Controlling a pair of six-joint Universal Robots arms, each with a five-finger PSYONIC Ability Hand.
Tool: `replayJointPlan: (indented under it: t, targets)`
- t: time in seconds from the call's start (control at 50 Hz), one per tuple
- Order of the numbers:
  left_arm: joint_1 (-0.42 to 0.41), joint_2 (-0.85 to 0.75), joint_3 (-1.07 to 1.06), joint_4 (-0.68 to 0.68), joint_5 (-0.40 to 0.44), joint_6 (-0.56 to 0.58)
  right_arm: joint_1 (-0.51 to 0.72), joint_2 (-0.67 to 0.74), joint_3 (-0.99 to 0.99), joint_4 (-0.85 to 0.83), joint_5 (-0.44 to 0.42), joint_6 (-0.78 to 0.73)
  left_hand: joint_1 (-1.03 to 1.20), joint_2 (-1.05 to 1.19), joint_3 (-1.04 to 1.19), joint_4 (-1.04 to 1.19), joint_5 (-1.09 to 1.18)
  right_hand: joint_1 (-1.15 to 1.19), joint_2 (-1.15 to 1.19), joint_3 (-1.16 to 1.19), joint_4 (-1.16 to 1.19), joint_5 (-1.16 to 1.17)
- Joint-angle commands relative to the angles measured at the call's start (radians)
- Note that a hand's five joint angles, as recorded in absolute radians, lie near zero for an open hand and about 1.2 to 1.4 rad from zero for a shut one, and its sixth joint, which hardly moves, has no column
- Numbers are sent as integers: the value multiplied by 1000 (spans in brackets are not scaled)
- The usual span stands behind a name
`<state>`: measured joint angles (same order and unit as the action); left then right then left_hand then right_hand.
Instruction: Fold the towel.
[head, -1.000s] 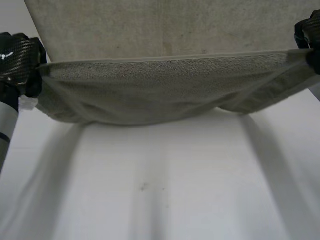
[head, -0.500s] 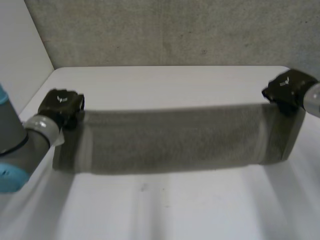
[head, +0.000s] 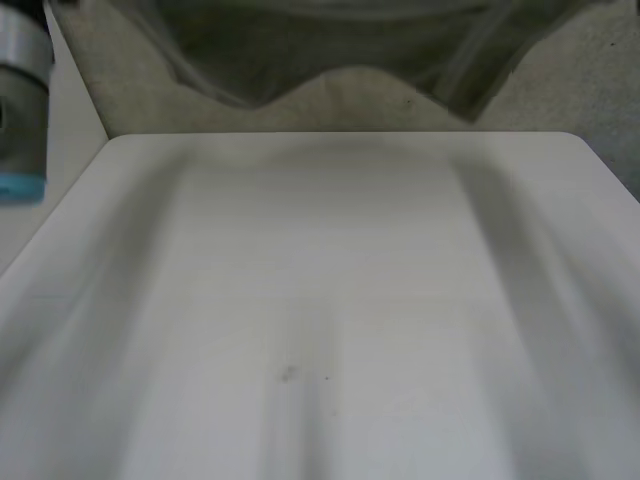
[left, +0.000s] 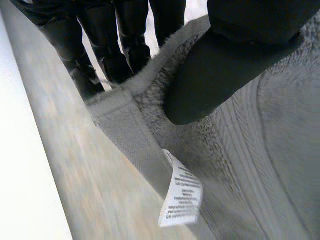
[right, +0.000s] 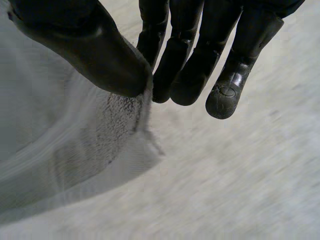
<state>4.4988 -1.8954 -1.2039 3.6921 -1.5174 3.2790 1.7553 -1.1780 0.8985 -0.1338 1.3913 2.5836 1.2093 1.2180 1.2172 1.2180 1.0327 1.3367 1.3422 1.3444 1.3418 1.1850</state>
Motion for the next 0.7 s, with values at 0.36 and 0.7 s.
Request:
replayJointPlan:
  t: [0.36,0.7]
  targets:
    - [43,-323,-485,92,33,195,4,302,477,48,-54,-244,187,178,179,178,189,60,54,52,54,37]
    - [54,-277,-516,95,33,235,-59,251,548,2,-40,-157,187,178,179,178,189,60,54,52,54,37]
